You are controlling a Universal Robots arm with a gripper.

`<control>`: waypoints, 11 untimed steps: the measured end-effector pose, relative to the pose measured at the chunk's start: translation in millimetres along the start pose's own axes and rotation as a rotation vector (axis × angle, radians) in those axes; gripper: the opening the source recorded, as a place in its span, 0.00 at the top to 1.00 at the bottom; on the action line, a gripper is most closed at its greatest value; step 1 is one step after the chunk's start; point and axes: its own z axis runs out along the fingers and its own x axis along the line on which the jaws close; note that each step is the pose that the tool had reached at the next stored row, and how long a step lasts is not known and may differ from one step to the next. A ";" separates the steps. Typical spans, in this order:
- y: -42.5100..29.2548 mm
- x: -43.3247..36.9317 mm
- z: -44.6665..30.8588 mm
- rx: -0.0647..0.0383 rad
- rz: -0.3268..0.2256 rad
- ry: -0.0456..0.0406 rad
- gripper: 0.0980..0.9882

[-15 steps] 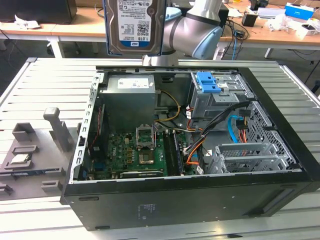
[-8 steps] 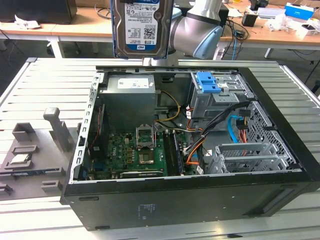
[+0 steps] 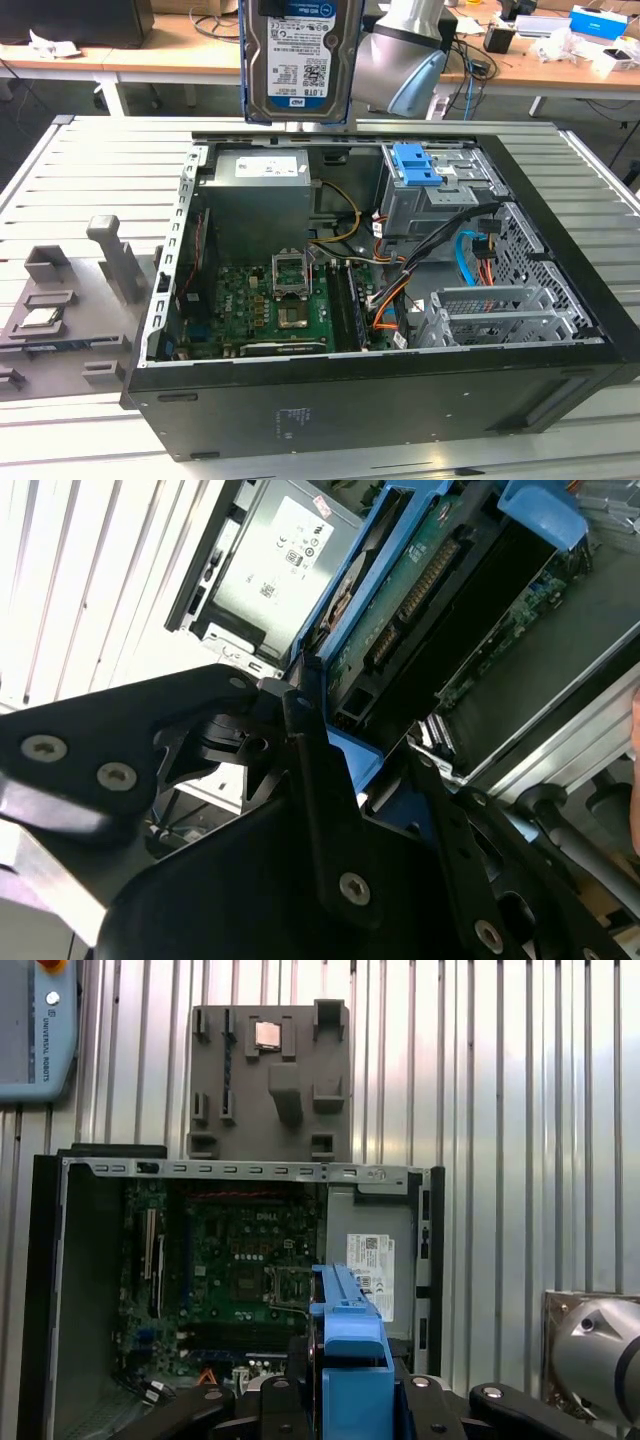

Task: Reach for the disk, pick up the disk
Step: 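Pick up the disk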

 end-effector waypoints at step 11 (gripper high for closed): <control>-12.6 0.3 8.0 0.000 0.000 -0.0001 0.70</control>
